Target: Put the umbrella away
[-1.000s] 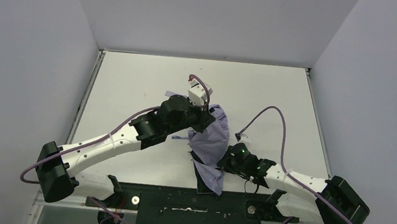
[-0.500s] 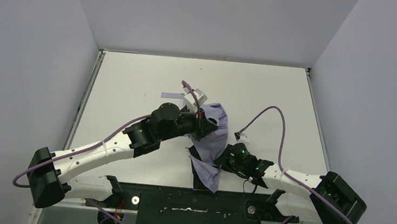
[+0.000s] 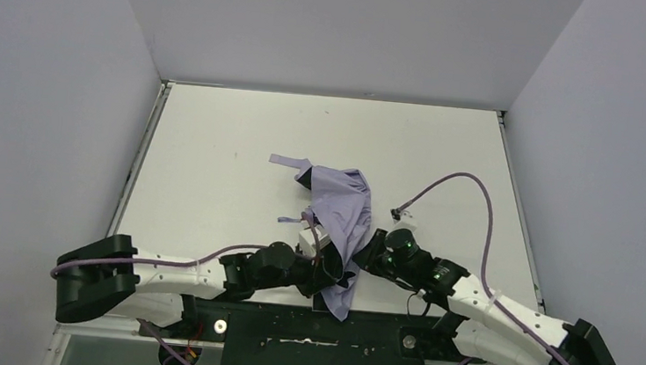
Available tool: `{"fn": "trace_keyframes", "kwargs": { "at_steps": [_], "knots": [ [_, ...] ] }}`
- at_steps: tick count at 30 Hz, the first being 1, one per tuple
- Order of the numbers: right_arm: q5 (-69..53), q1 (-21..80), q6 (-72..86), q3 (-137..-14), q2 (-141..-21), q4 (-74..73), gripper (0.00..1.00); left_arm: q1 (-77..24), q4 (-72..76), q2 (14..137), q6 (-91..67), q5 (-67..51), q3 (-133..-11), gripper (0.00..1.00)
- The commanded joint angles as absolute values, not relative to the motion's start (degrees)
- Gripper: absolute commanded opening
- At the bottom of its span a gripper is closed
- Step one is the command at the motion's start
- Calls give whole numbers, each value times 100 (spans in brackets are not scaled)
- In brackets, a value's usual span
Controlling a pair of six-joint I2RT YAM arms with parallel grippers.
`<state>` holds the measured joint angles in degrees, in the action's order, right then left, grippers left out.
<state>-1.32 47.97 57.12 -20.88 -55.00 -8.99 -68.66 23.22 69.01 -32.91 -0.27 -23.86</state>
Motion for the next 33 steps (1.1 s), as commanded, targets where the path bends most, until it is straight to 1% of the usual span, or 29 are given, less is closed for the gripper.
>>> {"fn": "trace_keyframes", "kwargs": {
  "at_steps": [1, 4, 7, 12, 15, 23, 27, 33],
  "knots": [
    [483, 4840, 5485, -2767, -4578, -2073, 16, -7104, 3783, 7470, -3476, 368, -2005, 0],
    [622, 4830, 5273, -3043, -4089, -2430, 10, -7179, 4056, 8037, -3416, 406, -1976, 0],
    [423, 4818, 5057, -3289, -4003, -2353, 7, -7204, 4414, 8580, -3475, 241, -1995, 0],
    [-204, 4825, 5003, -3462, -4656, -1636, 5, -7274, 4768, 9081, -3697, 211, -1943, 0],
    [-258, 4839, 5159, -3417, -5128, -1161, 3, -7302, 4912, 9235, -3767, 187, -1934, 0],
    [-808, 4860, 5438, -2940, -6160, 139, 3, -7353, 4860, 9188, -3758, 250, -1929, 0],
    [-690, 4894, 5572, -2582, -6232, 199, 2, -7356, 4769, 9124, -3723, 256, -1962, 0],
    [-481, 4900, 5633, -1965, -6626, 507, 2, -7356, 4045, 8618, -3634, 386, -2157, 1]
  ]
}}
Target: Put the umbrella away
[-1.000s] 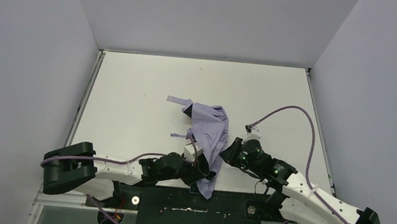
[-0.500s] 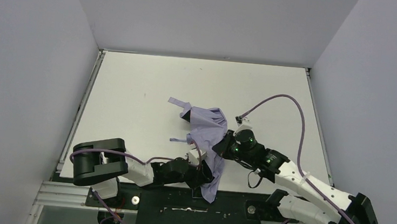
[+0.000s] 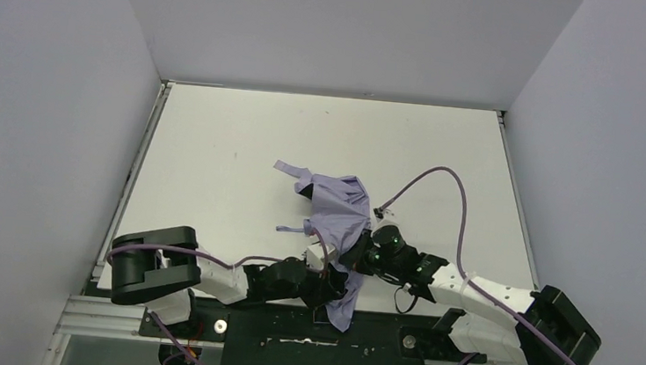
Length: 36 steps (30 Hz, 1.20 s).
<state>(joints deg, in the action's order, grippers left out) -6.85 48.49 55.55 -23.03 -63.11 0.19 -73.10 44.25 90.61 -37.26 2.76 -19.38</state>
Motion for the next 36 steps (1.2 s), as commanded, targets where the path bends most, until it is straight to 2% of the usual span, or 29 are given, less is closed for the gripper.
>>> {"fn": "trace_keyframes", "kwargs": {
  "at_steps": [1, 7, 12, 15, 19, 23, 26, 30, 36],
  "knots": [
    [-459, 4896, 5648, -1872, -6739, 642, 1, -7356, 3861, 8504, -3612, 416, -2213, 5],
    [-141, 4904, 5638, -1538, -7346, 1149, 1, -7307, 2503, 7584, -3480, 570, -2626, 29],
    [189, 4909, 5405, -1465, -7584, 1257, 0, -7032, 1217, 6492, -3623, 981, -3024, 58],
    [373, 4925, 5308, -1410, -7613, 1218, 0, -6501, 216, 5865, -3900, 1184, -3514, 71],
    [493, 4950, 5201, -1397, -7660, 1175, 0, -5126, -910, 5448, -4635, 985, -4230, 82],
    [510, 4961, 5183, -1420, -7695, 1179, 0, -4024, -1427, 5602, -5083, 693, -4880, 85],
    [502, 4966, 5169, -1466, -7723, 1157, 0, -3481, -1955, 6165, -5345, 357, -5434, 85],
    [482, 4966, 5155, -1502, -7752, 1146, 0, -3332, -2159, 6824, -5522, 16, -5763, 84],
    [450, 4974, 5172, -1485, -7717, 1156, 0, -3226, -1645, 7231, -6168, 0, -5416, 84]
  ]
}}
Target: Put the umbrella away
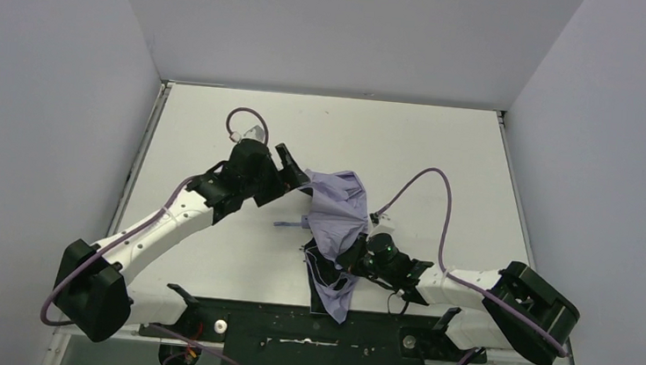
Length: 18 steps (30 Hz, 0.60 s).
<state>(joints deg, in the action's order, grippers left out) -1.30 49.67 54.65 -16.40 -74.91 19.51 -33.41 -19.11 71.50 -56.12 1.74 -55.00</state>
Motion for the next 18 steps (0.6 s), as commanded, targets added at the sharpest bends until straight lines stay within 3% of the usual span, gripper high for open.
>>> {"fn": "trace_keyframes", "kwargs": {
  "at_steps": [1, 9, 18],
  "knots": [
    [442, 4977, 5176, -1478, -7717, 1154, 0, -3190, -1484, 7286, -6268, 0, -5320, 84],
    [397, 4991, 5167, -1483, -7706, 1136, 0, -3026, -408, 8096, -6696, -372, -5192, 82],
    [396, 5019, 5194, -1472, -7686, 1117, 0, -2665, 287, 8875, -7069, -741, -5196, 57]
  ]
}}
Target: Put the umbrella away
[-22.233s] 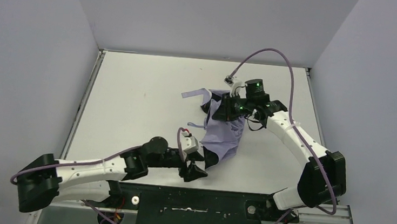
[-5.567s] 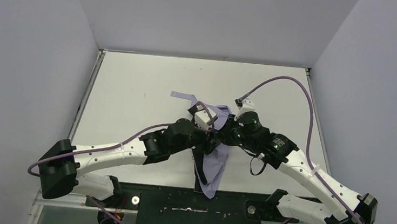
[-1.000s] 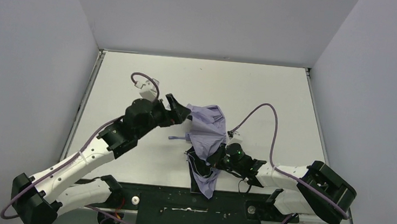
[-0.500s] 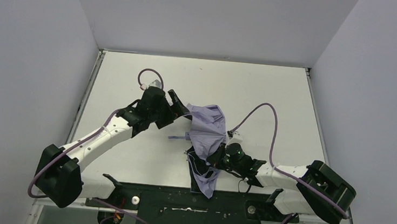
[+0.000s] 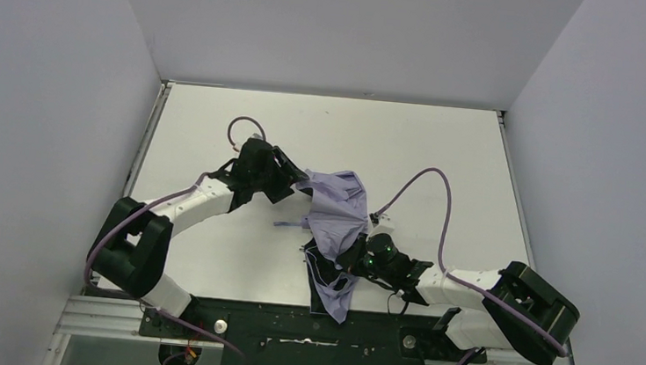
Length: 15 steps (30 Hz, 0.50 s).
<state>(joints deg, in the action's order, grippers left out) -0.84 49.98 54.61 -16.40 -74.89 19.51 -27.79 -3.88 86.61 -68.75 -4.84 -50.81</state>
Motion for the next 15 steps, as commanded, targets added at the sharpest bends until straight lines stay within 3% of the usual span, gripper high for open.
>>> {"fn": "trace_keyframes", "kwargs": {
  "at_steps": [1, 11, 13, 15],
  "knots": [
    [396, 5019, 5192, -1476, -7684, 1123, 0, -2657, 339, 8956, -7048, -797, -5240, 53],
    [393, 5038, 5203, -1485, -7709, 1151, 0, -2614, 670, 9491, -6685, -1278, -5723, 6],
    [395, 5043, 5203, -1486, -7716, 1151, 0, -2572, 683, 9502, -6559, -1463, -5872, 0],
    [403, 5045, 5203, -1485, -7712, 1154, 0, -2529, 692, 9482, -6448, -1643, -6031, 0]
  ]
}}
